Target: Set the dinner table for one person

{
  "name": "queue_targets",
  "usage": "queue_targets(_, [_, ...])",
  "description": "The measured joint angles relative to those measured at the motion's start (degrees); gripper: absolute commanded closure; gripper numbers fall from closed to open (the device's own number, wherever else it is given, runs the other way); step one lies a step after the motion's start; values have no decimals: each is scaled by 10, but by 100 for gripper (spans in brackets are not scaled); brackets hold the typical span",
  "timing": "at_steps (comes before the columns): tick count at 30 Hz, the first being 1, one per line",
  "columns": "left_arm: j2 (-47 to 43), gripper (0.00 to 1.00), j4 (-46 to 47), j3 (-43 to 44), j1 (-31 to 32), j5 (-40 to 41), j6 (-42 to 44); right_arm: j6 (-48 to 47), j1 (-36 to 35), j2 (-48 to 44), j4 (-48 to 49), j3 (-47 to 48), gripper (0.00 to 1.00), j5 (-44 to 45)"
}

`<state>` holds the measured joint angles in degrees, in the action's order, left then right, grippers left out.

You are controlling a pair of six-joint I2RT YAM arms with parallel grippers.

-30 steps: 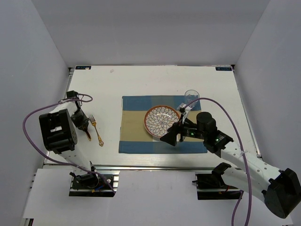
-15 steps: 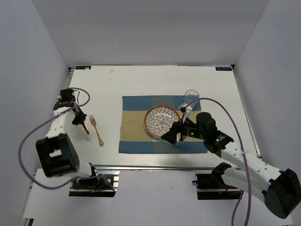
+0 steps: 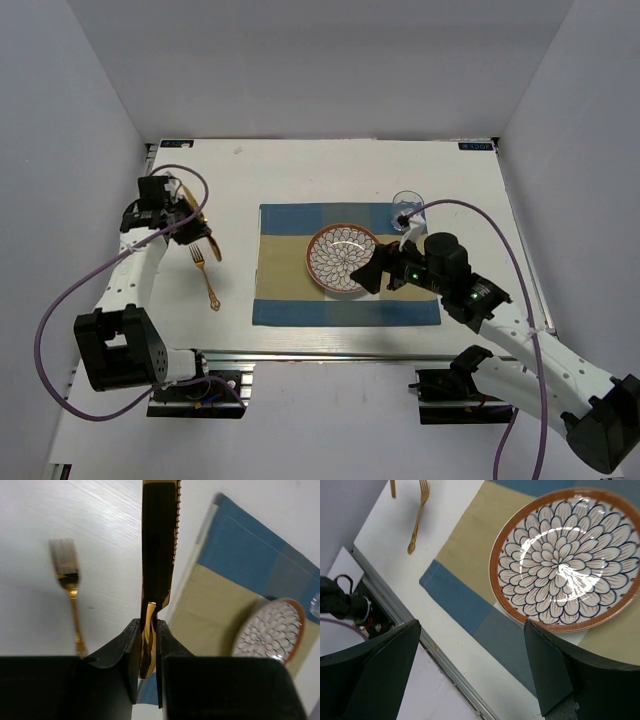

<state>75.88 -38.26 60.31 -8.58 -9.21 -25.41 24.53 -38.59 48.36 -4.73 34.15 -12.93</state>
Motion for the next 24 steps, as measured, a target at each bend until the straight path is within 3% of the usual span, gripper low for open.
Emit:
queue_targets(6, [21,100,50,-3,126,-37,-73,15,0,-27,-75,64,11,69])
queue_targets(13, [93,100,106,2,354,6,-216,41,0,-59,-195,136,11,167])
queue_targets(19, [219,100,105,105,494,52,-303,59,0,-86,-290,215,11,245])
queue_targets(24, [307,100,111,199,561,88,-340,65,0,-98,-347,250,10,282])
